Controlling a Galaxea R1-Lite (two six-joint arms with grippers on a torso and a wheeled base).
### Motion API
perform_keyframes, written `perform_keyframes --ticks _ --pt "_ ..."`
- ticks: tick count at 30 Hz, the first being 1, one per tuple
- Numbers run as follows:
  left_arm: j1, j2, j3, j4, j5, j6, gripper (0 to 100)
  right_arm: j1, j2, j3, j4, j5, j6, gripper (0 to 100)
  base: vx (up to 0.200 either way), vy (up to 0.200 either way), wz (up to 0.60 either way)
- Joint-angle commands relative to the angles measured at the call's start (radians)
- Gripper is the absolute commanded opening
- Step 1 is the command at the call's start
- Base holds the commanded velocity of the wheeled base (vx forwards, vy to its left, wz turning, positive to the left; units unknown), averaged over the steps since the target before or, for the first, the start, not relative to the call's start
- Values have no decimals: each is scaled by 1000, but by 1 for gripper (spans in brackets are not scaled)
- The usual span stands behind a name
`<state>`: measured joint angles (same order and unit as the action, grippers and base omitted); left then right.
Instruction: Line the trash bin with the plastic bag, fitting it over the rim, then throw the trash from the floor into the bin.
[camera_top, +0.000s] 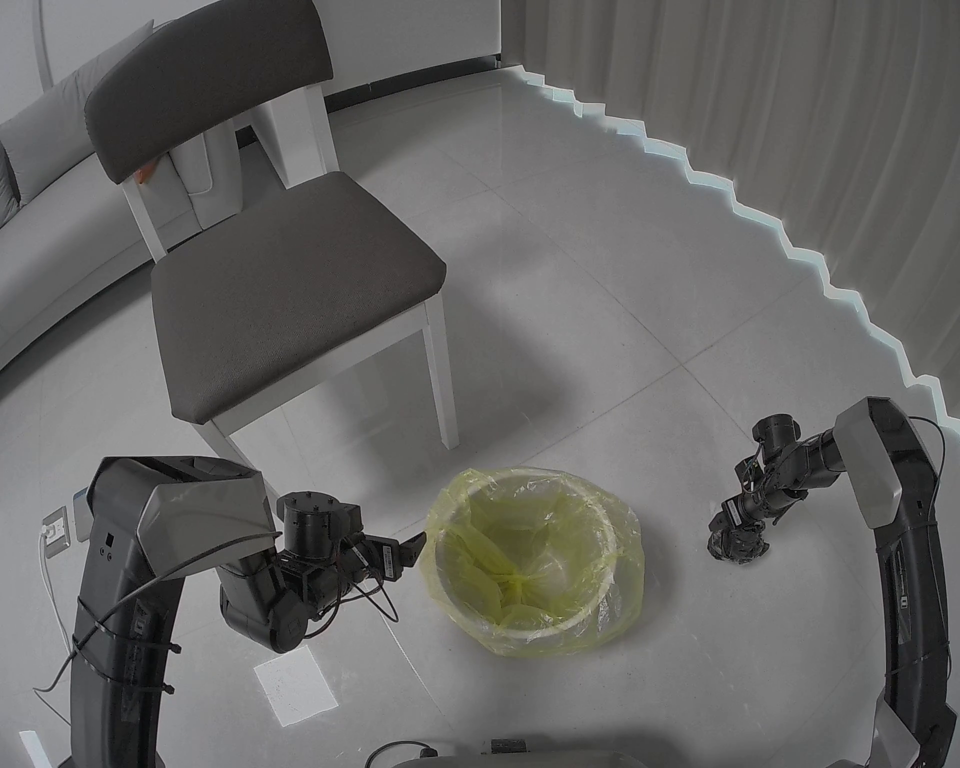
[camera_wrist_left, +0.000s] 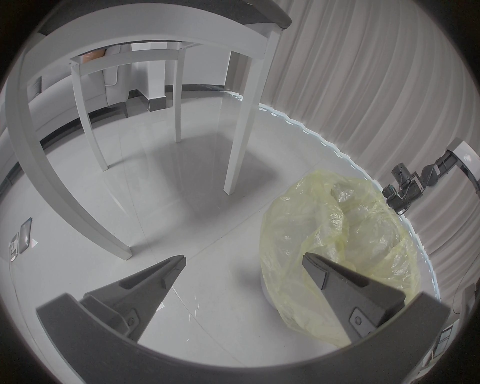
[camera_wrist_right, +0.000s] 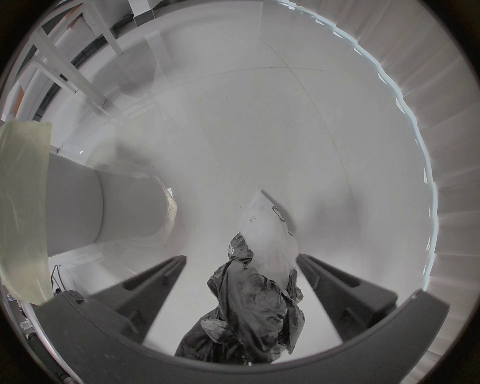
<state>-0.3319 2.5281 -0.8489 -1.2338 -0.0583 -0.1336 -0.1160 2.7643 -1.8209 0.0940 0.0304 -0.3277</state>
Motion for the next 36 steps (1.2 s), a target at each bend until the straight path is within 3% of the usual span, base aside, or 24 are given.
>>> perform_keyframes --ticks 1,11,19,24,27,28,33,36 --pt "1 9 -1 -1 0 0 100 -1 6 -8 3 0 1 0 0 0 0" --pt "5 35 2 -36 -2 -1 100 1 -104 55 87 2 -4 0 0 0 0" --pt "10 15 57 -104 -3 -3 100 62 -469 336 79 13 -1 0 0 0 0" --pt "16 0 125 -187 -11 -4 100 200 -750 466 79 19 9 0 0 0 0" --pt "25 -15 169 -243 -12 -4 100 329 -864 486 84 17 36 0 0 0 0" --pt "25 -18 177 -250 -12 -4 100 352 -877 489 82 16 44 0 0 0 0" --pt "50 -95 254 -291 -17 -4 100 627 -942 494 69 0 153 0 0 0 0" --pt "60 -121 287 -305 -17 -6 100 717 -927 500 38 0 182 0 0 0 0"
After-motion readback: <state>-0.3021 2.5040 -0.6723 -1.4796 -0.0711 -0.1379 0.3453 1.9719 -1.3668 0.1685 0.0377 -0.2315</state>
